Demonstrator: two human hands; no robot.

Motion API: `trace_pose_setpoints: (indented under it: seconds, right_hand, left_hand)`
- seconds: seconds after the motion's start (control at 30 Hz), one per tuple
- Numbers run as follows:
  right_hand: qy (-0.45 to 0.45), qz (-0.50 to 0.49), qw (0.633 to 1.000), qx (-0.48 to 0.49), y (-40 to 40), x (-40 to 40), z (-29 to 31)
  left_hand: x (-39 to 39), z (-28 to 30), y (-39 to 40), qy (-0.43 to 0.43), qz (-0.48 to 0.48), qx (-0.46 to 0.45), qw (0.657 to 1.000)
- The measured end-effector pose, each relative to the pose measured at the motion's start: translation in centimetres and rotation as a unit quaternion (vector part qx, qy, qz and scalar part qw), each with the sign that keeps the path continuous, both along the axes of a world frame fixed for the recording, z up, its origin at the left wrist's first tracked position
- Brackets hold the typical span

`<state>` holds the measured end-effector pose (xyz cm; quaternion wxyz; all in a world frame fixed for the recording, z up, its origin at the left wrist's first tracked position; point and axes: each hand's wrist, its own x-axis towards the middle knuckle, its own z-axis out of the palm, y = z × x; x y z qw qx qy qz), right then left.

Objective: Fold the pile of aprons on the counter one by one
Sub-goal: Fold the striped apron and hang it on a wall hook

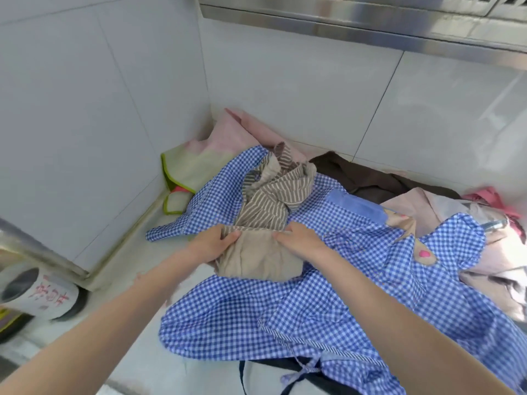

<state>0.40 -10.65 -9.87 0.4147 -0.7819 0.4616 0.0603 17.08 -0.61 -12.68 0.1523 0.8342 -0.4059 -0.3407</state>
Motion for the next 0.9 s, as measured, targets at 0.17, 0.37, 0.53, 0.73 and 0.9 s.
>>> trace_pose_setpoints:
  seconds: [0.17, 0.37, 0.53, 0.73, 0.9]
  right_hand:
    - [0.119, 0.129, 0.984, -0.014, 3.7, -1.7, -3.1]
    - [0.134, 0.095, 0.986, 0.029, 5.9, -4.3, -5.3]
    - [0.128, 0.086, 0.988, 0.001, 5.6, -4.7, -5.0]
    - [-0.087, -0.199, 0.976, 0.012, -0.3, -1.9, -2.3]
    - [-0.167, -0.330, 0.928, 0.055, -7.0, 2.0, -3.1]
  left_hand:
    - [-1.5, -2.0, 6.3, 0.217, -0.010, 0.130, 0.967]
    - [-1.9, -3.2, 4.3, 0.108, 0.009, -0.027, 0.994]
    - [-3.1, -3.4, 1.9, 0.038, -0.024, -0.075, 0.996]
    - [-2.3, -4.3, -0.1, -0.028, -0.012, -0.095, 0.995]
    - [-1.2, -2.5, -2.6, 0.070, 0.066, -0.202, 0.975]
